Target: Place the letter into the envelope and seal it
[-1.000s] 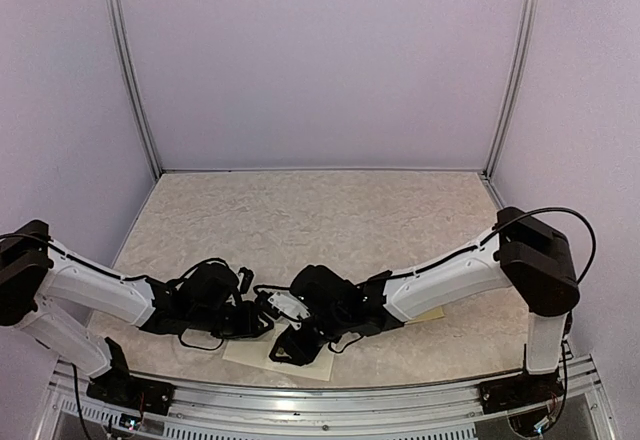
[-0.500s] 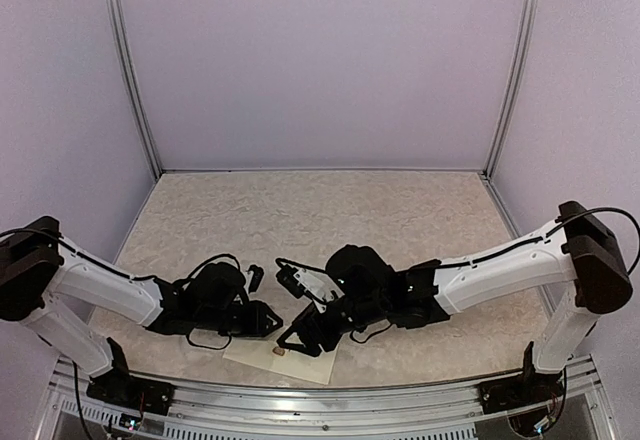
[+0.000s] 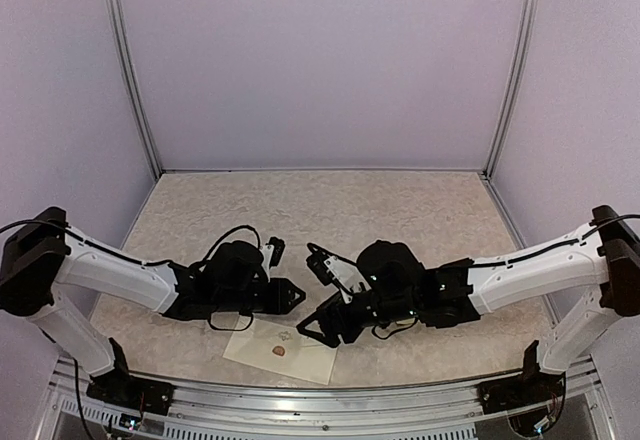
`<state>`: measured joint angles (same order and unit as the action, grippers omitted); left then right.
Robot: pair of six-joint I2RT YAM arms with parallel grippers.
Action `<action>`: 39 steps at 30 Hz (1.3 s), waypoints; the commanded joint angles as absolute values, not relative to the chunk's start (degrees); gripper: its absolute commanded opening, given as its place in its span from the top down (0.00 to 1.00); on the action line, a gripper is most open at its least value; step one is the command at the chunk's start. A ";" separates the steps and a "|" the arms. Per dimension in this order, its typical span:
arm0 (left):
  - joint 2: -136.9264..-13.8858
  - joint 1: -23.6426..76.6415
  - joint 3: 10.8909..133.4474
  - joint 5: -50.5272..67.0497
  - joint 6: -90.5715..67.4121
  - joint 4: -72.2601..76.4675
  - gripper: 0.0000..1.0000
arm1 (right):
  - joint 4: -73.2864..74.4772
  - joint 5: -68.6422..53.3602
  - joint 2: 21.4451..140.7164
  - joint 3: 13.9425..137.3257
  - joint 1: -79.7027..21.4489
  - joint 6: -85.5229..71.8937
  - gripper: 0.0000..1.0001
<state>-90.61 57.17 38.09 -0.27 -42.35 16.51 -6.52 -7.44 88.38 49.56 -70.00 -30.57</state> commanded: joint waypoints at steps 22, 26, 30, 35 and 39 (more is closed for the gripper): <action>-69.23 57.81 20.02 -0.80 -51.88 10.67 0.90 | -7.29 -18.59 114.07 66.19 -69.87 -27.51 1.00; -70.49 57.83 19.33 -0.94 -51.81 11.50 0.95 | -7.47 -20.10 115.52 66.99 -69.87 -27.68 1.00; -71.42 57.81 17.90 -0.98 -53.08 12.28 0.99 | -7.58 -20.94 116.64 67.07 -69.87 -28.07 1.00; -71.92 57.80 16.09 -0.63 -54.15 14.12 1.00 | -7.48 -21.11 117.69 67.29 -69.86 -28.37 1.00; -72.73 57.83 15.74 -0.44 -54.53 14.67 1.00 | -7.03 -21.44 118.80 67.94 -69.87 -28.31 1.00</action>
